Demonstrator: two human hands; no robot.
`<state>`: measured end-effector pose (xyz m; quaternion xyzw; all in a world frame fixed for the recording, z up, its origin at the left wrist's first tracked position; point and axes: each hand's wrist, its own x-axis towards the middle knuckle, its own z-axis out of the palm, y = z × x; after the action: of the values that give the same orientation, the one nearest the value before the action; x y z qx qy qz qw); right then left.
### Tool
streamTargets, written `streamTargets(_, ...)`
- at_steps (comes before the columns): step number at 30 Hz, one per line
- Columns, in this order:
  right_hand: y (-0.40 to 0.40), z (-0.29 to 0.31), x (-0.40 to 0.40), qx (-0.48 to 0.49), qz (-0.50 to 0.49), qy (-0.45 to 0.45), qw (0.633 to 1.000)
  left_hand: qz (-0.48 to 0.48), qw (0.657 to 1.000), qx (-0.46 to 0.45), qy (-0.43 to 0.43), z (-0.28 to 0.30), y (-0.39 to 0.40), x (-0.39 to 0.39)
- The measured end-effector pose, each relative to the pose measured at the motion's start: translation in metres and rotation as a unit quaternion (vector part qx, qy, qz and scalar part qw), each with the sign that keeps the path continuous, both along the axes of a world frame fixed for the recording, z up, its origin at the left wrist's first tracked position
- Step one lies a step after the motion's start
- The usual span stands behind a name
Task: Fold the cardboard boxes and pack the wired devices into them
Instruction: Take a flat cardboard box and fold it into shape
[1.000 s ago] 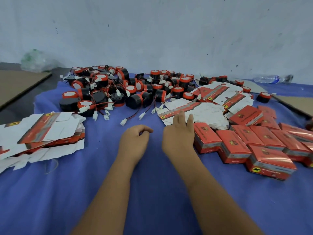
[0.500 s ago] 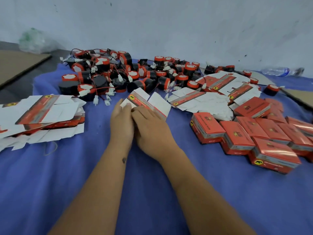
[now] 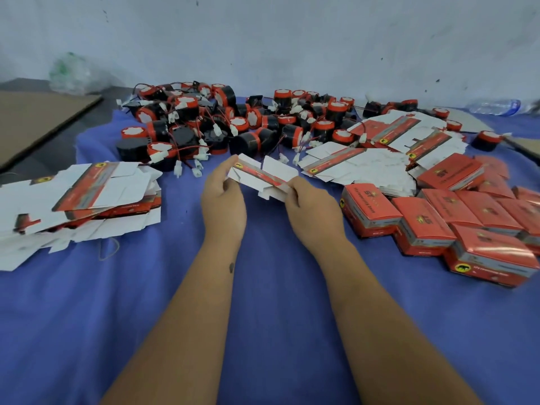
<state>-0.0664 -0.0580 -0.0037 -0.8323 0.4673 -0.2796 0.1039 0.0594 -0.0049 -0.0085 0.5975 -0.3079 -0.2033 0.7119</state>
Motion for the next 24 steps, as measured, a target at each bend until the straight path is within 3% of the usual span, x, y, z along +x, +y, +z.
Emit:
streamTargets(4, 0.000, 0.003, -0.002, -0.021, -0.028, -0.045, 0.998, -0.052, 0.997, -0.015, -0.049, -0.004, -0.002, 0.001)
streamTargets(7, 0.001, 0.004, 0.000, -0.002, -0.021, -0.193, 0.981, -0.116, 0.985, -0.004, -0.131, -0.004, -0.002, -0.006)
streamTargets(9, 0.002, 0.005, 0.002, 0.000, -0.019, -0.252, 0.967, -0.100, 0.974, -0.030, -0.200, 0.000, 0.001, -0.012)
streamTargets(11, 0.003, 0.005, 0.003, -0.001, -0.007, -0.246, 0.969, -0.040, 0.969, -0.069, -0.233, 0.001, 0.001, -0.011)
streamTargets(15, 0.004, 0.003, 0.000, 0.017, 0.041, -0.224, 0.973, 0.028, 0.945, -0.028, -0.323, -0.001, 0.003, -0.002)
streamTargets(19, -0.002, 0.002, -0.003, -0.005, -0.002, -0.222, 0.975, 0.013, 0.934, -0.028, -0.355, -0.004, 0.002, 0.001)
streamTargets(24, -0.005, 0.007, -0.005, 0.023, -0.068, -0.319, 0.945, -0.036, 0.913, -0.003, -0.407, -0.007, -0.006, -0.002)
